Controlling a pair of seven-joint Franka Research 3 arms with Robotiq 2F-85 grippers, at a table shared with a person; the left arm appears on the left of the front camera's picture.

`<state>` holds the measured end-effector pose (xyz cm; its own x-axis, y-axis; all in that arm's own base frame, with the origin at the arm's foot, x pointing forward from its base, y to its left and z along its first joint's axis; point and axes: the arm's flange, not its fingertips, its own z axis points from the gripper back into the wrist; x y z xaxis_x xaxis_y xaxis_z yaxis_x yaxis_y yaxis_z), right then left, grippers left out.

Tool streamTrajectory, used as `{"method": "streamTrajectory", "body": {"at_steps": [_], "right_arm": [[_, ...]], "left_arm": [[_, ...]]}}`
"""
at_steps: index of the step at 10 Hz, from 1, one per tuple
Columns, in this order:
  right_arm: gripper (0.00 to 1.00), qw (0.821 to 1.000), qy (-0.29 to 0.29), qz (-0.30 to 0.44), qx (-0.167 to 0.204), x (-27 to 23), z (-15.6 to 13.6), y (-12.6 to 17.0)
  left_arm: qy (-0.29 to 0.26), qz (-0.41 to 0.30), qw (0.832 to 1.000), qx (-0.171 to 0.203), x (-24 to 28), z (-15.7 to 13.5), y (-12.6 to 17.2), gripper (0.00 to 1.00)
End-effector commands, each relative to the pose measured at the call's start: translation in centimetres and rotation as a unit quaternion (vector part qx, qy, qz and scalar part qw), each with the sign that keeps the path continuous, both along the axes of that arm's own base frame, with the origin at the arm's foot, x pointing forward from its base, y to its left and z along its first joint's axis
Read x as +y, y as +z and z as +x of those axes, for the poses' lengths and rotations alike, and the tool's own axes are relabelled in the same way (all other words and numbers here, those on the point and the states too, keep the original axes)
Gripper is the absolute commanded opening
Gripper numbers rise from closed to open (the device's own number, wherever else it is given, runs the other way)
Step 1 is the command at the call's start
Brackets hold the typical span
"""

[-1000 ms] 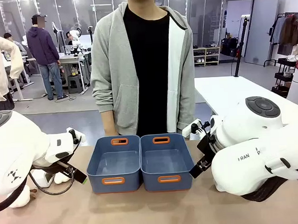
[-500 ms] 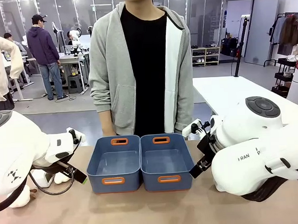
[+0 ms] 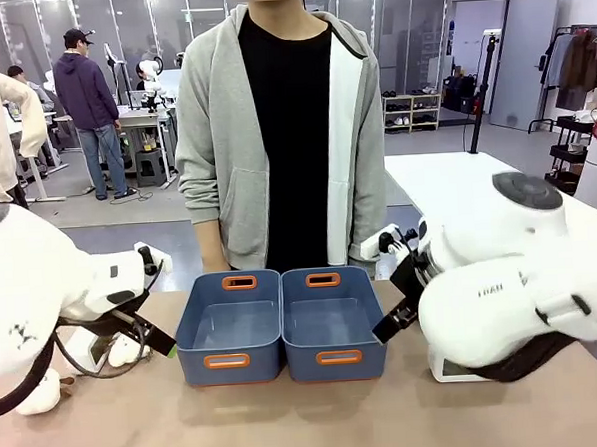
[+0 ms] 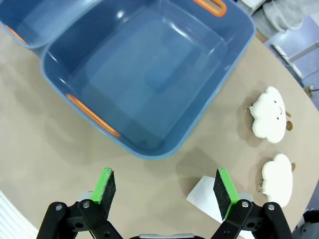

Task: Sort the digital clocks into the basket.
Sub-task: Pick up the Digital clock from the table and place it into the empty Plastic storage basket.

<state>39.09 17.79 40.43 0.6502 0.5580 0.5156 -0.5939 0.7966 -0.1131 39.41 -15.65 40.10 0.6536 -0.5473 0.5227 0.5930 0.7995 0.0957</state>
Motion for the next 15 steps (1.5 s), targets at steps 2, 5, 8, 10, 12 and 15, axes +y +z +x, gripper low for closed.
{"method": "streamTrajectory", "body": {"at_steps": [2,5,8,10,12,15], "right_arm": [[1.0,0.999,0.014,0.038,0.034,-0.6,-0.2,5.0],[1.0,0.98,-0.011,0.152,0.13,-5.1,0.4,7.5],[1.0,0.918,-0.051,0.329,0.217,-13.3,-0.4,7.4],[1.0,0.86,-0.048,0.443,0.247,-19.3,-1.7,6.1],[1.0,0.824,-0.071,0.52,0.214,-24.9,-4.5,5.5],[1.0,0.784,-0.129,0.592,0.135,-32.6,-8.0,4.5]], "left_arm": [[-0.025,-0.052,0.998,0.039,2.8,-0.5,5.1,1.0],[-0.054,-0.188,0.971,0.135,7.2,-1.0,6.6,1.0],[-0.017,-0.377,0.916,0.139,16.8,-3.7,7.3,1.0],[0.012,-0.461,0.88,0.112,22.6,-7.0,6.1,1.0],[0.055,-0.531,0.843,0.069,28.3,-10.9,4.5,1.0],[0.12,-0.579,0.806,0.0,33.4,-15.0,2.8,1.0]]}}
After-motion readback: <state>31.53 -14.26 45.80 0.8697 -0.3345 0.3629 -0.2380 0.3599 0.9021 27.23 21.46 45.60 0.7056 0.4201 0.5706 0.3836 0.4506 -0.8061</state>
